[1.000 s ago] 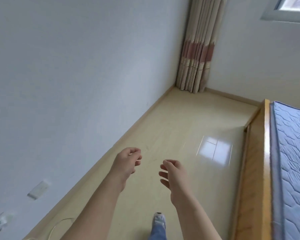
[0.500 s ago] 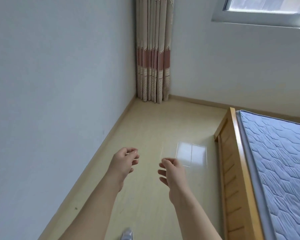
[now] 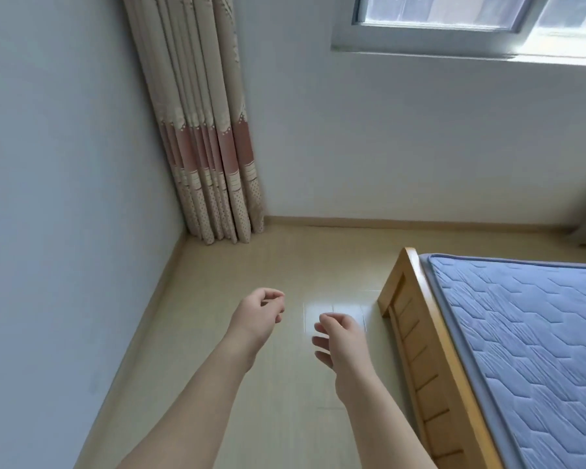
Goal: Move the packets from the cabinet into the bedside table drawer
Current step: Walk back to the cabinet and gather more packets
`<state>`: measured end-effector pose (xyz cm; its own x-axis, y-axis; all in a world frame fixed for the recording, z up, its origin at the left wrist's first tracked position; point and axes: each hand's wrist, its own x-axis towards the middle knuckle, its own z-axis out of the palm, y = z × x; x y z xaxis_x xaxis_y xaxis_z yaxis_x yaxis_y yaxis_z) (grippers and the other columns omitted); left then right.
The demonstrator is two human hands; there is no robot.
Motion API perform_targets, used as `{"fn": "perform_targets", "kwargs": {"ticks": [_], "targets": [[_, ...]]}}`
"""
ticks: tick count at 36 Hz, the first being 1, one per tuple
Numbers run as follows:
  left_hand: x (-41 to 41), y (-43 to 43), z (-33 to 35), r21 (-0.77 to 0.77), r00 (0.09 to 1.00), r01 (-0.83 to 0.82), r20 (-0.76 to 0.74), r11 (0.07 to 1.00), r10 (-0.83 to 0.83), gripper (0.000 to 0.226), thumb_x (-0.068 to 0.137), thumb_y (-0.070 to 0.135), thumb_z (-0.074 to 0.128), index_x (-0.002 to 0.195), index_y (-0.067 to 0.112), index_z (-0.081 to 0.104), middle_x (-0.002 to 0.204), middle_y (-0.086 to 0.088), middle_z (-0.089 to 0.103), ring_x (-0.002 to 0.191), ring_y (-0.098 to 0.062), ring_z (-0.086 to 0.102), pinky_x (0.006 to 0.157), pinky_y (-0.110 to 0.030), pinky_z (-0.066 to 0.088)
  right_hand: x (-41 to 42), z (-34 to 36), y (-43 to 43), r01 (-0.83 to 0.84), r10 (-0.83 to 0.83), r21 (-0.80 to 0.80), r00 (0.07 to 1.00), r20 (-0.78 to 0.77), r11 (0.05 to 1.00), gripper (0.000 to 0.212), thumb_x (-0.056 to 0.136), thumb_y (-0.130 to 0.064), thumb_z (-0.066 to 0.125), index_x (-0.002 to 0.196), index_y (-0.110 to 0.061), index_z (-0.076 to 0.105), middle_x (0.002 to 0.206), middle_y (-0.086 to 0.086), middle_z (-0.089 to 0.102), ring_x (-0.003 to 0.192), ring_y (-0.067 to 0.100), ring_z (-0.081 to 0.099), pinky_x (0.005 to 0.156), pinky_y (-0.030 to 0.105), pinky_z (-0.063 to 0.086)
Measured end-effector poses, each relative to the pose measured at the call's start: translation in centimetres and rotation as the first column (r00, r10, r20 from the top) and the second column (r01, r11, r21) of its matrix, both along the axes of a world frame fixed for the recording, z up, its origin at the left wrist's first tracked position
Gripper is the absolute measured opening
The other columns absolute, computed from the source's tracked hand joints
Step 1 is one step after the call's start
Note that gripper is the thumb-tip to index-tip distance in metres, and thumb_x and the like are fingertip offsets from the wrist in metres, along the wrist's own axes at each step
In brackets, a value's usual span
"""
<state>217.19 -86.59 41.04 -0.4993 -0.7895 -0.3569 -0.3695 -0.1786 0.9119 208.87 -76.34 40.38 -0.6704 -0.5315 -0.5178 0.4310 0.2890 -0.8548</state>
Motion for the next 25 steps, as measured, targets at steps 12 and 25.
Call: {"fn": "perform_targets", "kwargs": {"ticks": [12,25], "targets": [[-26.6,-14.1,-1.0,0.008,0.985,0.171,0.031,0.985,-0.172,0.012,0.095,0.013,0.048,0.092,0.018,0.059,0.091,-0.002,0.060,0.076,-0.013,0.055,0.063,-0.023,0.038,-26.6,-1.7,-13.0,0.193,-0.193,-0.013,0.981,0.025,0.981,0.010,0.093,-0.012,0.048,0.086,-0.016,0.053,0.086,0.001,0.054,0.073,0.015,0.051,0.067,0.027,0.042],[-56.7,-27.0,1.6,-0.032,0.971,0.238,-0.029,0.971,-0.238,0.014,0.095,0.012,0.049,0.088,0.019,0.059,0.092,-0.003,0.062,0.077,-0.014,0.055,0.063,-0.020,0.039,-55.0,0.3,-25.2,0.284,-0.286,-0.055,0.958,-0.033,0.957,0.012,0.093,-0.011,0.049,0.083,-0.016,0.054,0.085,0.002,0.055,0.067,0.015,0.051,0.061,0.025,0.037]]}}
